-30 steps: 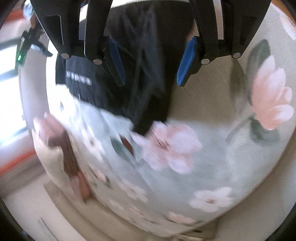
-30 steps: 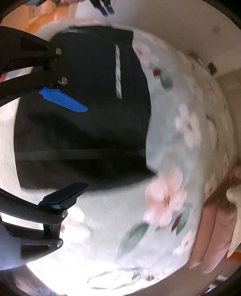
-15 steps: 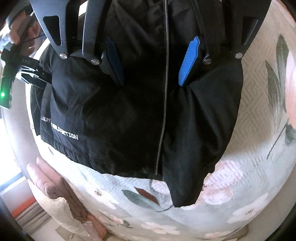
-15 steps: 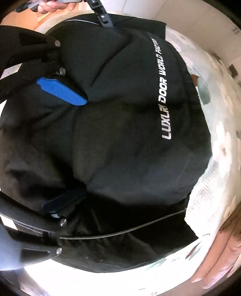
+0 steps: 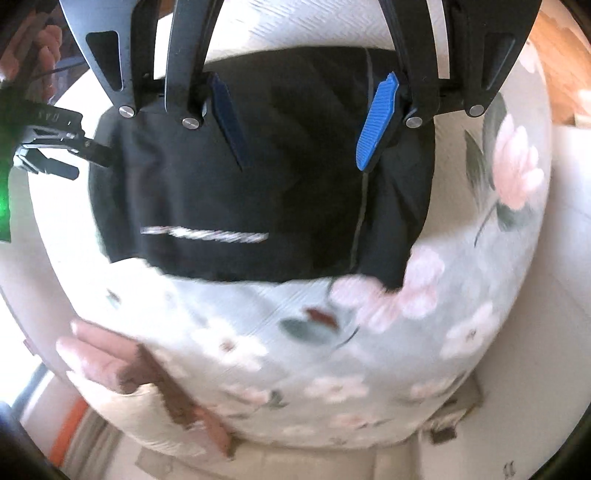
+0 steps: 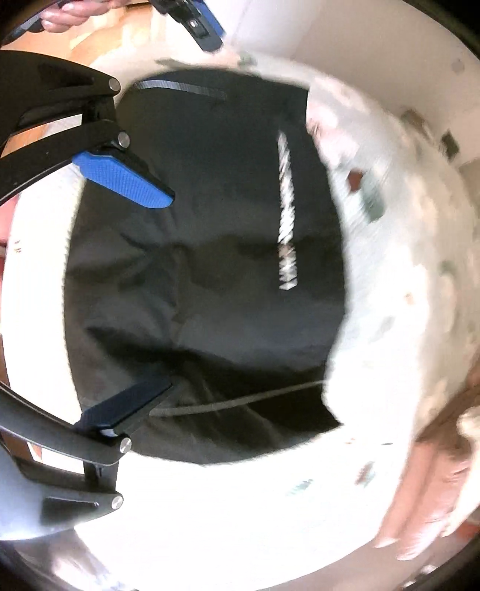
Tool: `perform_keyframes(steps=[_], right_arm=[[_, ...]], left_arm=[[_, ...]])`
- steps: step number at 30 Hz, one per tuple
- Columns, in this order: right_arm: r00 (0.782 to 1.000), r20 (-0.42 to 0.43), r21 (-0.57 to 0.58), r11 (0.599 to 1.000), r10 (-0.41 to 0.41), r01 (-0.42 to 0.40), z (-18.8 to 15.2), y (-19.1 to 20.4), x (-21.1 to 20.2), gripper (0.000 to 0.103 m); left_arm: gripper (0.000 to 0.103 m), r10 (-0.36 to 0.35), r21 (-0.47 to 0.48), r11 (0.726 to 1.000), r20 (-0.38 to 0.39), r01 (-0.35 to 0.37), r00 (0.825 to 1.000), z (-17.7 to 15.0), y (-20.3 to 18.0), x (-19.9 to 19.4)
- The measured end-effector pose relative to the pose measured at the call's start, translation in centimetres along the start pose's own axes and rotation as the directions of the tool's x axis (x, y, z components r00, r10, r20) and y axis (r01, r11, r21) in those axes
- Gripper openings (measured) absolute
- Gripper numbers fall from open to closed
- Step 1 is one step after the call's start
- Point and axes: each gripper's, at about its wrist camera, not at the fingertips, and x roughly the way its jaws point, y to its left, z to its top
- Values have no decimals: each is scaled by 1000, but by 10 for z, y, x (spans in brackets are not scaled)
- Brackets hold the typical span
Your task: Fold large clothes
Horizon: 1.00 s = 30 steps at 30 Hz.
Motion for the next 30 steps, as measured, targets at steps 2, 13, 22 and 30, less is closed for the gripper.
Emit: perform_keyframes(steps=[2, 13, 22, 30], right_arm=[[999, 31, -47, 998, -36, 38, 2, 4, -33, 94], [991, 130, -68, 997, -39, 48, 1, 16, -160, 94], [984, 170, -36, 997, -55, 62, 5, 19, -208, 94], [978, 200, -19, 997, -64, 69, 16, 26, -226, 94]], left_arm=[[63, -3, 12, 1000, 29, 3, 1000, 5, -17, -28], [63, 59, -18, 998, 70, -58, 996, 30, -77, -147], [63, 216, -66, 975, 88, -211, 972, 17, -76, -192], [63, 194, -58, 980, 120, -189, 974, 25, -77, -204]])
